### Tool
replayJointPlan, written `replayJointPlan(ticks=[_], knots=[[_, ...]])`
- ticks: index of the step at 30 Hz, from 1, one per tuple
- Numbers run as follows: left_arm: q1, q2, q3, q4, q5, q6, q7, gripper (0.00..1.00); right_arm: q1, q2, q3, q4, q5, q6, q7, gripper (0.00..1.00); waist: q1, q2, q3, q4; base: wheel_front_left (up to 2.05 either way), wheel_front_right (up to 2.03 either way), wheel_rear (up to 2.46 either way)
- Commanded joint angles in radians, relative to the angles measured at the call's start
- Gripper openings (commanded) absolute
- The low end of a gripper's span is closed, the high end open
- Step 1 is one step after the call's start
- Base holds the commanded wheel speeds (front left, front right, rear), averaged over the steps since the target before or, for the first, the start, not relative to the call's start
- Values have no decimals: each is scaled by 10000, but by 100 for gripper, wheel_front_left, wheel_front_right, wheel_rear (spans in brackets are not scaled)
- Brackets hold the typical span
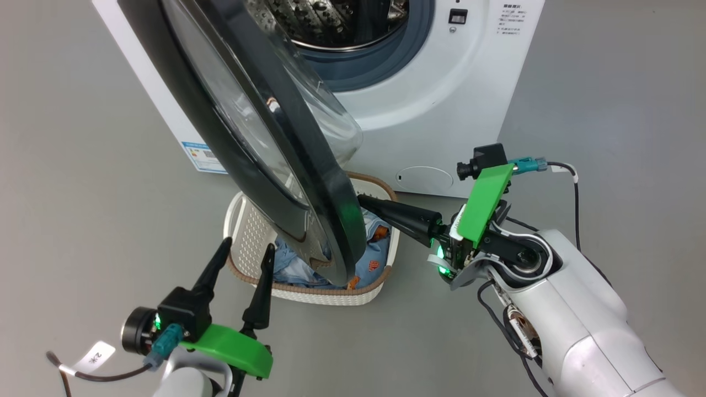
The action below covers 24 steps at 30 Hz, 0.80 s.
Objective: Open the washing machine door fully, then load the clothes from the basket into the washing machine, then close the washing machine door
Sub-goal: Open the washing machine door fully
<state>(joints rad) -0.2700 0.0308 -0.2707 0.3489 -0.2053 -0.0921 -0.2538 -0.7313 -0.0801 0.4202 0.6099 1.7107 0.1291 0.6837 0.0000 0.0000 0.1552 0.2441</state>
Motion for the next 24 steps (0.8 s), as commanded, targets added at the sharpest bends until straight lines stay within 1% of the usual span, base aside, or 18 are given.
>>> replayJointPlan(ticks=[1, 7, 12, 15, 16, 18, 21, 24], knots=[[14, 194, 318, -174, -46, 75, -80, 100, 178, 288, 94, -216, 98, 16, -136, 0, 0, 0, -31, -31, 0, 0, 0], [74, 194, 386, -162, -45, 80, -80, 100, 484, 124, -383, -472, 189, 16, -741, 0, 0, 0, -138, -130, 0, 0, 0], [173, 194, 428, -114, 20, 72, -80, 100, 1092, -118, -875, -1070, 260, 16, -1260, 0, 0, 0, -289, -295, 0, 0, 0], [254, 194, 475, -71, 75, 61, -80, 100, 1604, -320, -1165, -1620, 167, 16, -1664, 0, 0, 0, -405, -419, 0, 0, 0], [308, 194, 499, -39, 112, 49, -80, 100, 2017, -473, -1339, -2061, 24, 16, -1973, 0, 0, 0, -497, -499, 0, 0, 0], [373, 194, 507, 1, 131, 33, -80, 100, 2512, -643, -1500, -2524, -218, 16, -2373, 0, 0, 0, -614, -567, 0, 0, 0], [476, 194, 513, 46, 144, 19, -80, 100, 3396, -900, -1564, -3255, -764, 16, -2961, 0, 0, 0, -777, -668, 0, 0, 0], [602, 194, 506, 105, 150, 8, -80, 100, 4394, -986, -1674, -3918, -1030, 16, -3483, 0, 0, 0, -964, -766, 0, 0, 0]])
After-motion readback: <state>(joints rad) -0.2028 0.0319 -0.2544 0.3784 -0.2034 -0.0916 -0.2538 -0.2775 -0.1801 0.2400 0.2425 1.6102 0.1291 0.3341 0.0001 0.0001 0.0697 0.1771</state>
